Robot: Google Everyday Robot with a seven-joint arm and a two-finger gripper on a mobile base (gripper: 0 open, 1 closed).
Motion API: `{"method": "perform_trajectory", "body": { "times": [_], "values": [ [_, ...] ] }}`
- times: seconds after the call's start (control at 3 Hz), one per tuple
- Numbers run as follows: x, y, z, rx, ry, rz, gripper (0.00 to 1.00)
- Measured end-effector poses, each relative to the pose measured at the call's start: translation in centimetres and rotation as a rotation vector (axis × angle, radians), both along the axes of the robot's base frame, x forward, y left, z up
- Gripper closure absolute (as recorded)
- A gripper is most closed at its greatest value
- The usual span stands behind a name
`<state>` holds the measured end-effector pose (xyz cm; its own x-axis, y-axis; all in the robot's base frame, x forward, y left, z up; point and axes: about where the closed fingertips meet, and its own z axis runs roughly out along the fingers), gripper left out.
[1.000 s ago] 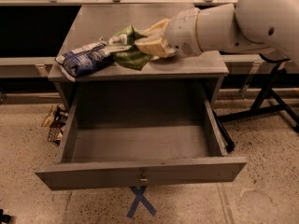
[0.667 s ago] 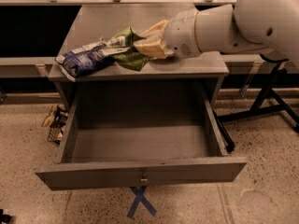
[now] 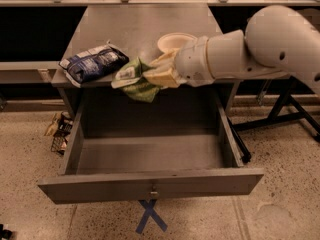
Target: Place green jalapeno chip bag into top drawer
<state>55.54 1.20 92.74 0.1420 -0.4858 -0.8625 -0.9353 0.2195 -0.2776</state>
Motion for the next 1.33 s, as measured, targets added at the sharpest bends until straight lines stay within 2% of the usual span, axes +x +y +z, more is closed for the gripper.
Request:
{"method": "perform_trajectory", "body": {
  "times": [0.33,0.67,1.33],
  "values": [
    [-3.1,-0.2,-5.3,-0.050,0.080,0.022,1.00],
    [-4.3,-1.1,-11.6,-0.113,0.147,0.002,0.98],
    [-3.7,-2.3,-18.5,-0.179,0.223,-0.059,0.53]
  ]
}}
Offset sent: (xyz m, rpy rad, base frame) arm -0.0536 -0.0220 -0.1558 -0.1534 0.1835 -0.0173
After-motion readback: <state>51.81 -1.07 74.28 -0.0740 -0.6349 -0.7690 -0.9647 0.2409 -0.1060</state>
